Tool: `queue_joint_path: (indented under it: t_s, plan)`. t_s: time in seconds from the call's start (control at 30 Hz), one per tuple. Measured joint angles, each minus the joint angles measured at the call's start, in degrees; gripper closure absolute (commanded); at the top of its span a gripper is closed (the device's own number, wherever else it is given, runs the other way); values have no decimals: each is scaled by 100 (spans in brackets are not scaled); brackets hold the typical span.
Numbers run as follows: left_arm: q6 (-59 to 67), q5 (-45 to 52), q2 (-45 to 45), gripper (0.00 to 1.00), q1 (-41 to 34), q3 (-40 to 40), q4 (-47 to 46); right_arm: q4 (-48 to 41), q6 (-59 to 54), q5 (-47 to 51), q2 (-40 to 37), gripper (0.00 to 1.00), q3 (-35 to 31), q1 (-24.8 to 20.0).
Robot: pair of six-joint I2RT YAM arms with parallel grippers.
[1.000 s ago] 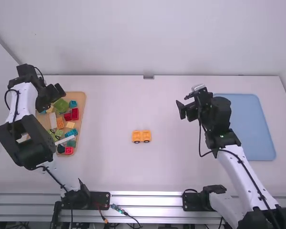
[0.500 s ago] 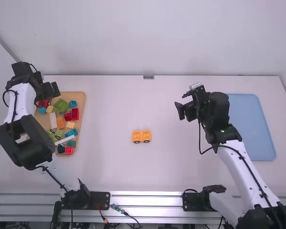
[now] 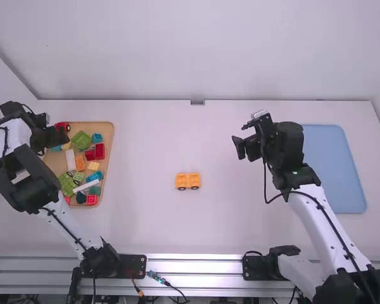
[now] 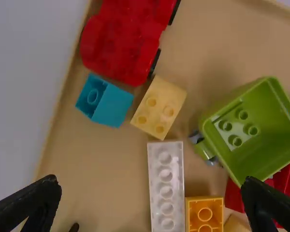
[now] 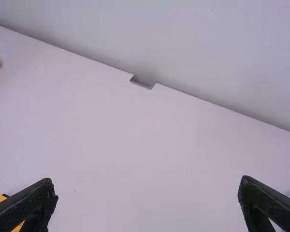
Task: Assemble lego blocks to make yellow taxi
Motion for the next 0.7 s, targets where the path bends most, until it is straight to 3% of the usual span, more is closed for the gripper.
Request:
queue_joint_path:
  t_s: [0.3, 0.7]
  plan:
    - [463, -208, 1038, 1, -339, 1832, -997, -116, -13, 0, 0, 1, 2, -2]
    - [811, -868, 1351, 1, -516, 1797, -763, -107, 149, -13, 0, 1, 0, -2]
